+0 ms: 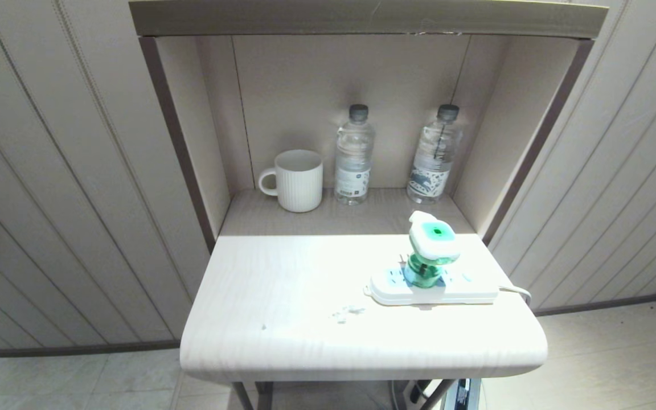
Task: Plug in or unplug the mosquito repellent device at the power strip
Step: Pick up the mosquito repellent liquid
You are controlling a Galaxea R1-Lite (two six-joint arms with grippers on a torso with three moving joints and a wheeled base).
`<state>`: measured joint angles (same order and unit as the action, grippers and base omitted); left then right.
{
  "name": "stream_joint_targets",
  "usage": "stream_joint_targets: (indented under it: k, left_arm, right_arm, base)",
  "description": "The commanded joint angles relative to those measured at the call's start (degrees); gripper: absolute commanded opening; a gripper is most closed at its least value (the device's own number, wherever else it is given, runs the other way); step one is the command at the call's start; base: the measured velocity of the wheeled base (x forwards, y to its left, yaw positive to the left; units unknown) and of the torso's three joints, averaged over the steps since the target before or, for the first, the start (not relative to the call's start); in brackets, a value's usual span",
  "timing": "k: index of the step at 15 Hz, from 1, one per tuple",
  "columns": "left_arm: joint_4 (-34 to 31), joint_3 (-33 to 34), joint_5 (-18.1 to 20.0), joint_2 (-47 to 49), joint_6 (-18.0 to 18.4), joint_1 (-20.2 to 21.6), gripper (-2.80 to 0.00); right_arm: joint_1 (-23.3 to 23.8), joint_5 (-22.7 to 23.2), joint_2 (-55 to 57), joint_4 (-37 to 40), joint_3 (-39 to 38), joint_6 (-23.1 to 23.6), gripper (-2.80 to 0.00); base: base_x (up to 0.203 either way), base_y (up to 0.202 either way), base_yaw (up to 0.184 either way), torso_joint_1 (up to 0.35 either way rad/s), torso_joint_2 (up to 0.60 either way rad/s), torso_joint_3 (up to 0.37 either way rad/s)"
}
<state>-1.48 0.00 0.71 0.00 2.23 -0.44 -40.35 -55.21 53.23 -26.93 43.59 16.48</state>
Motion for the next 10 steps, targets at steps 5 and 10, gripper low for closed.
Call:
stream_joint_targets:
  k: [5,10]
  left_arm:
    - [-0.02,0.0,0.0,0.09,0.05,0.0,-2.8]
    - [-0.02,0.0,0.0,0.09,0.05,0.0,-2.8]
  right_arm:
    - [20.18,-0.78,-28.83,16.48,-6.51,0.09,-2.8]
    - [30.43,-1.9,-36.77,20.04,-27.63,-1.96,-2.8]
  base:
    - [0.0,0.0,0.0,0.0,0.0,0.0]
    - [0.0,0.0,0.0,0.0,0.0,0.0]
